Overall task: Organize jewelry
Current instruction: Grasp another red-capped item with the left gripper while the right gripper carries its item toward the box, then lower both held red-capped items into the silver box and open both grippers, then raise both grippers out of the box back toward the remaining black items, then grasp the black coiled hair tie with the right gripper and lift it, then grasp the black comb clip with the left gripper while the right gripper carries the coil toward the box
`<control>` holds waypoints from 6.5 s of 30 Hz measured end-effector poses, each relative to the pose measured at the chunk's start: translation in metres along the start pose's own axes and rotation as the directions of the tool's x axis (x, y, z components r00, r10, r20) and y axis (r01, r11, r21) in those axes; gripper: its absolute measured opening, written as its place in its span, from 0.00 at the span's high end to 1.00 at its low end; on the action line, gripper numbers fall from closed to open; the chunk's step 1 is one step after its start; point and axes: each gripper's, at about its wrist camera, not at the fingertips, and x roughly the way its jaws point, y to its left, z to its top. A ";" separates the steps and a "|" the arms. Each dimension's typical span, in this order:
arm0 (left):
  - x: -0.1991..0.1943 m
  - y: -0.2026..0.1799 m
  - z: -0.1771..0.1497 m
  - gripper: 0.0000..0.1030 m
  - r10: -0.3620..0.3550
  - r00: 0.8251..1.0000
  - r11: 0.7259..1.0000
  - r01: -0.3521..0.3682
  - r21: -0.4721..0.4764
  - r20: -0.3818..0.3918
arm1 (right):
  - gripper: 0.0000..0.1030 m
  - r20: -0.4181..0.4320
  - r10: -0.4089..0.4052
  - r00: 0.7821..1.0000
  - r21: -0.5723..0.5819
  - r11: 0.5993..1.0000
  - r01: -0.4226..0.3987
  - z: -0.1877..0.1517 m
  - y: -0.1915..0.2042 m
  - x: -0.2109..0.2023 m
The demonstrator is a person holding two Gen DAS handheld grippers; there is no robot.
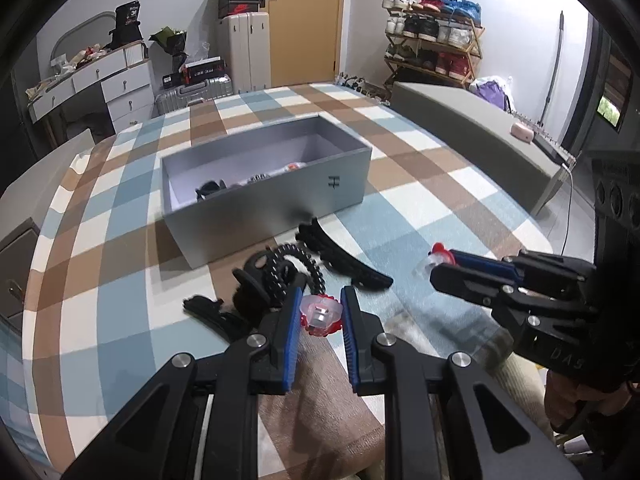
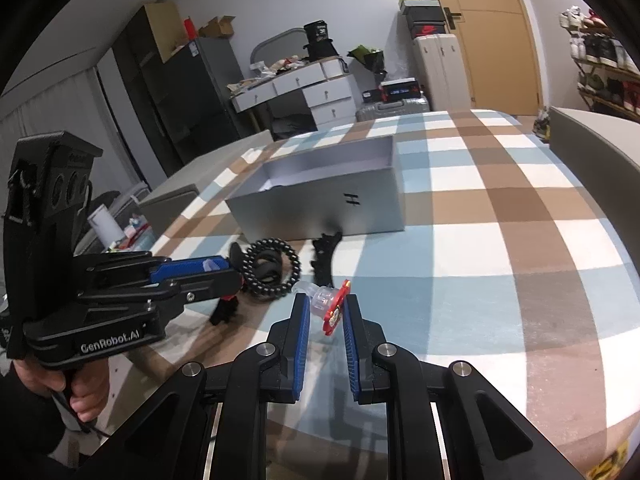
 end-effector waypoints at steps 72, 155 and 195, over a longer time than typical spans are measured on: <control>0.012 0.080 0.082 0.41 -0.015 0.987 0.977 0.049 -0.206 0.160 | 0.31 0.111 0.074 0.991 -0.025 0.997 -0.072 0.131 -0.004 0.035; -0.001 0.074 -0.042 0.05 0.087 0.995 0.946 -0.098 -0.310 -0.050 | 0.61 -0.175 0.186 0.967 -0.286 0.930 -0.231 0.041 0.030 0.055; 0.004 0.068 -0.035 0.88 0.121 0.981 0.977 -0.145 -0.157 -0.152 | 0.64 -0.045 0.194 0.980 -0.138 0.970 -0.199 0.026 0.016 0.021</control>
